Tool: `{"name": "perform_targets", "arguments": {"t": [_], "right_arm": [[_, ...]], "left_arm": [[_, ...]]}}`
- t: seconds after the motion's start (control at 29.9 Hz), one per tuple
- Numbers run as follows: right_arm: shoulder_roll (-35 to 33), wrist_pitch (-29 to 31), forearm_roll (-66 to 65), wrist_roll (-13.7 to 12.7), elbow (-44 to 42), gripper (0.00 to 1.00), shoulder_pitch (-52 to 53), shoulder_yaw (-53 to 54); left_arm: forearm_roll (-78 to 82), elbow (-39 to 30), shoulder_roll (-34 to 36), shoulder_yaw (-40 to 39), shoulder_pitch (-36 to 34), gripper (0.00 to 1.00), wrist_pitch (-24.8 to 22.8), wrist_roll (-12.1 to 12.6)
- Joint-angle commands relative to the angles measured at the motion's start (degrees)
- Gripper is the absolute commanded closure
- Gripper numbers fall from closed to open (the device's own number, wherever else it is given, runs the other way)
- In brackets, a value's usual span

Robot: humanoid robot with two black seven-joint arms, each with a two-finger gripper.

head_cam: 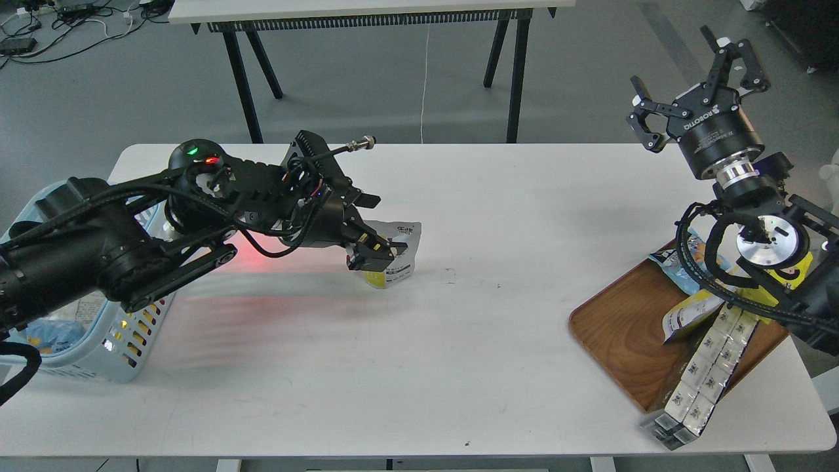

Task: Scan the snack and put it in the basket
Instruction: 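Reach the left gripper to the standing yellow packet and grasp it, then lift the packet with the left gripper past the barcode scanner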

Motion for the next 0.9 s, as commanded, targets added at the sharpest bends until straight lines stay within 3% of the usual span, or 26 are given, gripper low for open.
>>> {"name": "perform_targets", "arguments": {"t": [0.0,0.07,0.2,0.5,0.73,0.87], "right_arm": [[-0.02,-0.01,0.00,-0.01,0.01,0.01,0.19,-0.08],[0.07,-0.01,0.00,-0.01,0.01,0.01,0.46,-0.08],[-0.02,-0.01,0.00,-0.01,0.01,0.01,1.07,-0.08],[-0.28,-0.01,0.00,-0.01,0.09,0.01,1.07,-0.08],[-0.72,-0.71,0.00,-0.01,-0.17,0.01,2.04,0.36],[-0.90,-0.71,0.00,-0.01,-0.17,0.01,3.27,0.54]], "left_arm": [[0.00,0.05,0.13,0.11,-0.01,0.40,0.03,-0.01],[0.00,0.40,0.30,0.11,-0.01,0.48,0.03,-0.01],[0.00,2.24,0.22,0.11,0.08,0.54,-0.06,-0.18],[0.00,2.86,0.39,0.11,0.08,0.82,-0.14,-0.27],[0.00,3.47,0.13,0.11,0.08,0.97,-0.14,-0.18],[0.00,3.39,0.30,0.03,-0.01,1.00,-0.06,-0.27]]}}
